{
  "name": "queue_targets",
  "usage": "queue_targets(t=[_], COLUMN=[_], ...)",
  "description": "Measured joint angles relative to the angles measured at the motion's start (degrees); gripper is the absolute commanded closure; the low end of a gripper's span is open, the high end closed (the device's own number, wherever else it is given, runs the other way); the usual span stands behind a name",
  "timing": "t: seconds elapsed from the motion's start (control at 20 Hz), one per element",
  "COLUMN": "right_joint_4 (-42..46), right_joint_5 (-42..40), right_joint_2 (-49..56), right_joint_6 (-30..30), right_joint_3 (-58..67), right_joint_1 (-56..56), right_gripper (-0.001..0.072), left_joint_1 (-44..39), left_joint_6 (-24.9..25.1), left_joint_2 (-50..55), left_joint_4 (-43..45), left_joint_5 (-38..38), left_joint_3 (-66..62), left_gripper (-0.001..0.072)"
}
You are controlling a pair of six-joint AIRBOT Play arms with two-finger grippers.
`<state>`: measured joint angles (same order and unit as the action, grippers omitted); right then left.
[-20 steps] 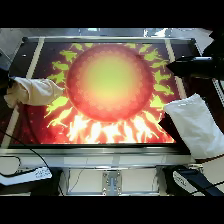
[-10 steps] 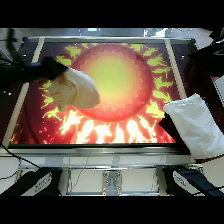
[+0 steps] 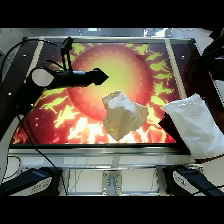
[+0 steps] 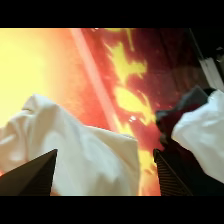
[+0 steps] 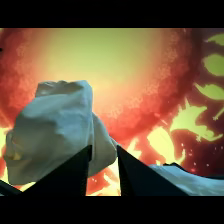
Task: Fold the shirts.
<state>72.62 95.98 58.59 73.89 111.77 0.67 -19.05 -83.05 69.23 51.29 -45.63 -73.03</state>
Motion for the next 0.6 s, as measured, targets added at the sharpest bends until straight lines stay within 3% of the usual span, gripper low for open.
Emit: queue_targets(t=[0.3,0.6], right_joint_4=[8.61,1.99], right_joint_5=[2.12,-7.96], right_joint_2=[0.24,0.31], right_joint_6=[0.90,2.60], right_joint_3=[-16.76,-38.91], right_joint_1=[-3.28,-4.09], right_gripper=[0.0364,0.0364], left_joint_1=[6.34,0.46], left_joint_6=[-0.81,1.22], left_joint_2=[2.25,2.78], left_joint_4=[6.73,2.23], left_joint_5=[-14.45,-9.53], left_joint_3=[7.17,21.29], left_gripper=[0.0014,0.0013])
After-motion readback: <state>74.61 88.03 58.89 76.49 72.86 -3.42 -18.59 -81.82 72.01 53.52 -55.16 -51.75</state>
